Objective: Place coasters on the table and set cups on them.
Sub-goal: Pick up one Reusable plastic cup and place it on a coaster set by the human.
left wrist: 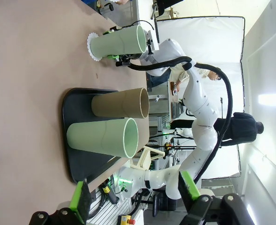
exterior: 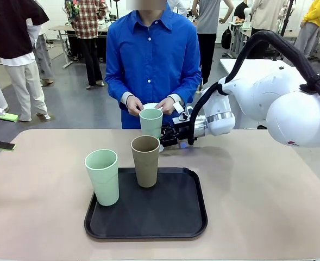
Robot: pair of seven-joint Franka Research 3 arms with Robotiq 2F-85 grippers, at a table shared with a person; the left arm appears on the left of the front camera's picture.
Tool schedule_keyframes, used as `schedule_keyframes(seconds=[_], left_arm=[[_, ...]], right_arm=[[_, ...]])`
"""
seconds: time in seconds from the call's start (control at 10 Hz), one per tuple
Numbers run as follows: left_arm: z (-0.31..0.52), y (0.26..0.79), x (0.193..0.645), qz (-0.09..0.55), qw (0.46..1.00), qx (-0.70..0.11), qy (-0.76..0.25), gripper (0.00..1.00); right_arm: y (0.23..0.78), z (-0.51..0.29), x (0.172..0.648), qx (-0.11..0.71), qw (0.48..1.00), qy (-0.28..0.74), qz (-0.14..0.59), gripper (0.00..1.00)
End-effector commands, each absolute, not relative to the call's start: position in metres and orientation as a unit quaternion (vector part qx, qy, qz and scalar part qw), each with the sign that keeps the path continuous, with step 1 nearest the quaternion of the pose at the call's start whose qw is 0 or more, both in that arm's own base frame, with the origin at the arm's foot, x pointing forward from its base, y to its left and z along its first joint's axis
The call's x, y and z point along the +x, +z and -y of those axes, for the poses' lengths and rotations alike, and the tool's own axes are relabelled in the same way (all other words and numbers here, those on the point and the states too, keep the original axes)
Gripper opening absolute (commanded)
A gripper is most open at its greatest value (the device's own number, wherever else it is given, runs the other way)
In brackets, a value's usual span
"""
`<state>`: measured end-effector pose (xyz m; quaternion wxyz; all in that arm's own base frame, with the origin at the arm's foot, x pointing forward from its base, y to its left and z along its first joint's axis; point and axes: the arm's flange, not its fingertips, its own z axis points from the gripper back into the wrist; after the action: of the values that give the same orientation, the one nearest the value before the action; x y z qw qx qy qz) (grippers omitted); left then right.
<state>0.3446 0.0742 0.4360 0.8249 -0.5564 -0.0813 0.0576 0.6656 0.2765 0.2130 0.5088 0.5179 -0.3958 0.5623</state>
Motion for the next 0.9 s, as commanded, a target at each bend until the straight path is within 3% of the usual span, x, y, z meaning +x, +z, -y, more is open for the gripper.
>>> schedule_keyframes(seconds=[0.0, 0.6, 0.7, 0.8], left_arm=[[-0.075, 0.4365, 0.3448, 0.086, 0.821, -0.562, 0.055, 1.0], [-0.075, 0.4365, 0.3448, 0.086, 0.821, -0.562, 0.055, 1.0], [-0.075, 0.4365, 0.3448, 0.086, 0.821, -0.562, 0.055, 1.0], [-0.075, 0.4365, 0.3448, 0.086, 0.821, -0.562, 0.055, 1.0]], right_arm=[[0.2136, -0.276, 0.6743, 0.516, 0.495, 0.58, 0.39, 0.82], [0.212, -0.2737, 0.6748, 0.506, 0.498, 0.589, 0.386, 0.82], [0.2118, -0.2736, 0.675, 0.507, 0.5, 0.587, 0.385, 0.97], [0.212, -0.2739, 0.6748, 0.512, 0.5, 0.584, 0.384, 1.0]])
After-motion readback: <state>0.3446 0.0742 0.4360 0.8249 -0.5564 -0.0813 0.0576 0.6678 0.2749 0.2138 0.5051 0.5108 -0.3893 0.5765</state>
